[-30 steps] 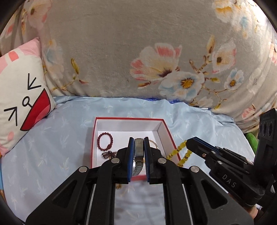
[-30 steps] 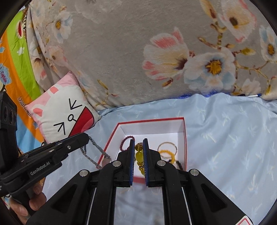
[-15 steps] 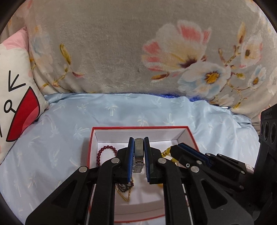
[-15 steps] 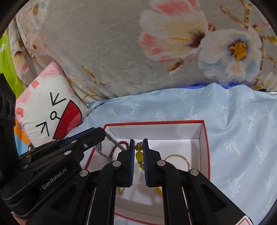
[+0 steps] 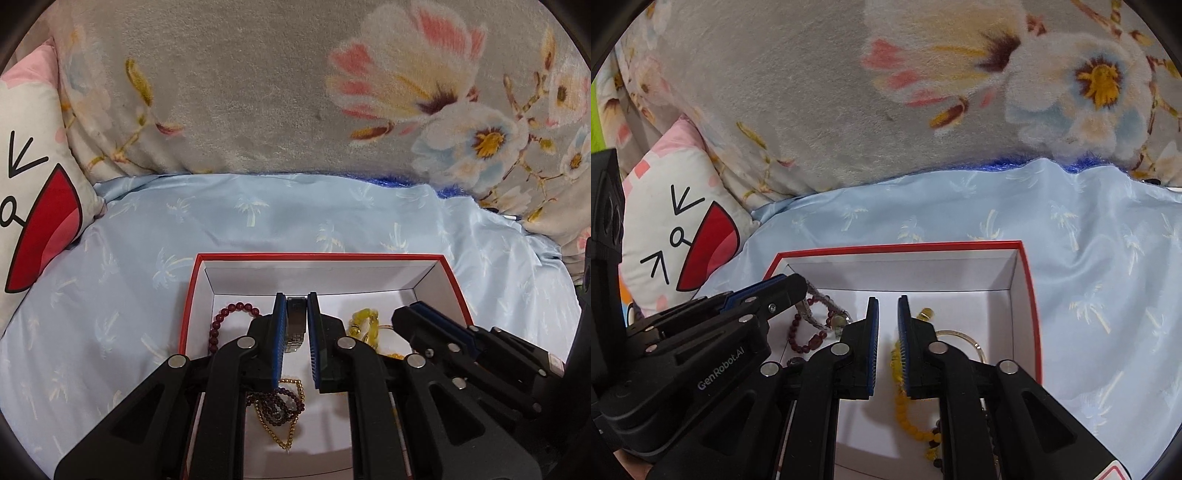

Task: Organize jewelry
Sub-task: 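Carry the watch and yellow bracelet into the red box and open both tools, then withdraw both tools and move the right tool to the gold flower charm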

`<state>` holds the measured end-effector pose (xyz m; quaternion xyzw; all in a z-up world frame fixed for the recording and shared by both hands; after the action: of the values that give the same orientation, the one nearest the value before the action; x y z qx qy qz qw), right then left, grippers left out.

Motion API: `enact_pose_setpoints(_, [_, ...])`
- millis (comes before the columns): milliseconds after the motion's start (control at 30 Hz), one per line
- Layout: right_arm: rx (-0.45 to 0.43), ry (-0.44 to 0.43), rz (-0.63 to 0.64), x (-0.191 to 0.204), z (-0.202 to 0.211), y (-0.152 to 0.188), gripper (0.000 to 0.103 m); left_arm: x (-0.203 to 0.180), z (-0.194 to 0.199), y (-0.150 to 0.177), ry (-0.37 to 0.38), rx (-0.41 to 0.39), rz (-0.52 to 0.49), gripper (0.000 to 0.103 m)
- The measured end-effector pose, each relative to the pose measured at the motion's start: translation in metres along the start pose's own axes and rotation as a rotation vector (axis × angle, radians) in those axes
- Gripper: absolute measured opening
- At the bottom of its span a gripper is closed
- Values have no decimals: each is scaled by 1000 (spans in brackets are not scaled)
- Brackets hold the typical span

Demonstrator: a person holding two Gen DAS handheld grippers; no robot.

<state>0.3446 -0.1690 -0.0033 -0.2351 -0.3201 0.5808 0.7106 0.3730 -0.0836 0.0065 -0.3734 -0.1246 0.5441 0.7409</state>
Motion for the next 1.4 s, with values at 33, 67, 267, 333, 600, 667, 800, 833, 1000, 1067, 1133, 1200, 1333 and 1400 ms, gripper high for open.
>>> enact_pose_setpoints(33, [-2, -1, -5, -1, 1, 0, 15, -1, 2, -1, -7, -9, -6, 11])
enact_pose_setpoints(67, [-6, 0, -9, -3, 3, -1, 15, -2, 3, -2, -11, -14, -11, 11])
enact_pose_setpoints(267, [-26, -17, -46, -11, 20, -2, 15, -10, 23, -6, -18, -52, -42, 11])
enact_pose_setpoints(333, [-33, -22, -51, -14, 29, -1, 16, -11, 32, -4, -21, -64, -45, 11])
enact_pose_setpoints(600, [-87, -39, -57, -23, 88, 23, 23, -1, 79, 23, -39, -105, -33, 11])
enact_pose_setpoints(667, [-87, -38, -49, -24, 101, 37, 23, 3, 91, 37, -50, -109, -32, 11])
enact_pose_setpoints(800, [-87, -11, -12, -26, 128, 76, 23, 13, 112, 69, -60, -101, -4, 12])
enact_pose_setpoints(833, [-79, -7, 1, -25, 133, 89, 23, 14, 115, 77, -59, -99, -1, 12])
enact_pose_setpoints(1000, [-19, 11, 33, -21, 147, 154, 23, 18, 129, 126, -69, -63, 22, 12])
enact_pose_setpoints(1067, [16, 14, 42, -19, 148, 179, 23, 18, 133, 143, -60, -52, 34, 12])
enact_pose_setpoints(1133, [44, 18, 48, -17, 145, 198, 23, 18, 136, 160, -51, -35, 52, 12])
enact_pose_setpoints(1200, [71, 19, 45, -16, 141, 213, 23, 17, 138, 174, -40, -22, 71, 12])
enact_pose_setpoints(1333, [91, 41, 58, -13, 134, 228, 23, 17, 140, 193, -29, -4, 91, 12])
enact_pose_setpoints(1400, [92, 57, 65, -13, 131, 230, 23, 17, 139, 202, -26, 8, 101, 12])
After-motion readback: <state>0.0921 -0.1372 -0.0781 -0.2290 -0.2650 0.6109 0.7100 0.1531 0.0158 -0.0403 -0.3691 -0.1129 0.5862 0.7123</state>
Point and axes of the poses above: each gripper's, at about its wrist camera, not at the fingertips, and z roughly against the way its jaws point, x to its left, y to its underside, the point moved 10 cm from there along -z, roughly the way its jaws point, and after that the axes turned 8 degrees about y, right-handed, at the moved point
